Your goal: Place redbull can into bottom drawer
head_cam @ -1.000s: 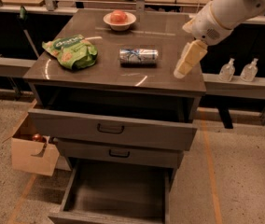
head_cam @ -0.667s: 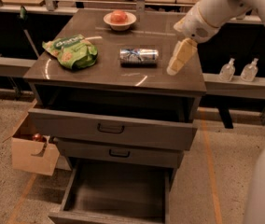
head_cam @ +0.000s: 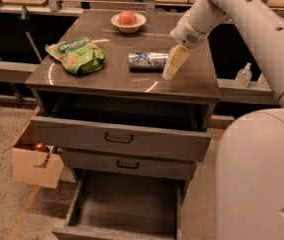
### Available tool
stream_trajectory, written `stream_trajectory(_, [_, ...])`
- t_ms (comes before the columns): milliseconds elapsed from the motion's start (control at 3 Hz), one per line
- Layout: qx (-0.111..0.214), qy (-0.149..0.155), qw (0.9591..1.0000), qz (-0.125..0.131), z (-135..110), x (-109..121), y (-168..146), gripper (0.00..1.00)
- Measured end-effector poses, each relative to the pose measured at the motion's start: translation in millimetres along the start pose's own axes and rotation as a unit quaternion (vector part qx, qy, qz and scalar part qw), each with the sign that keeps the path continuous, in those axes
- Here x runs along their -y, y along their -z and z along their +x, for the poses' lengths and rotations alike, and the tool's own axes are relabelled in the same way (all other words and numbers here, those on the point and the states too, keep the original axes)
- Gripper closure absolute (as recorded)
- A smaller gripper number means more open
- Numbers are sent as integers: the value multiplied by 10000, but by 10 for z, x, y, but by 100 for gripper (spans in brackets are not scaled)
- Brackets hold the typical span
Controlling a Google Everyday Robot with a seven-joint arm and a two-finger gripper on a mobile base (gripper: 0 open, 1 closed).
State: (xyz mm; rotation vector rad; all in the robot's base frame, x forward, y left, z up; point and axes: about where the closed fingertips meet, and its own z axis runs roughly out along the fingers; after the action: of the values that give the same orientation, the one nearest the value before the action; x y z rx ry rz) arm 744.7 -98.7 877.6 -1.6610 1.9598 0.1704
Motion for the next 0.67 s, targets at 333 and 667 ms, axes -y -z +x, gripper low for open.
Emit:
stream_trajectory(333, [-30,13,10000,-86,-42,78,-243,26])
stream_trajectory(667, [-64,-9,9996,-267,-70,60,-444,48])
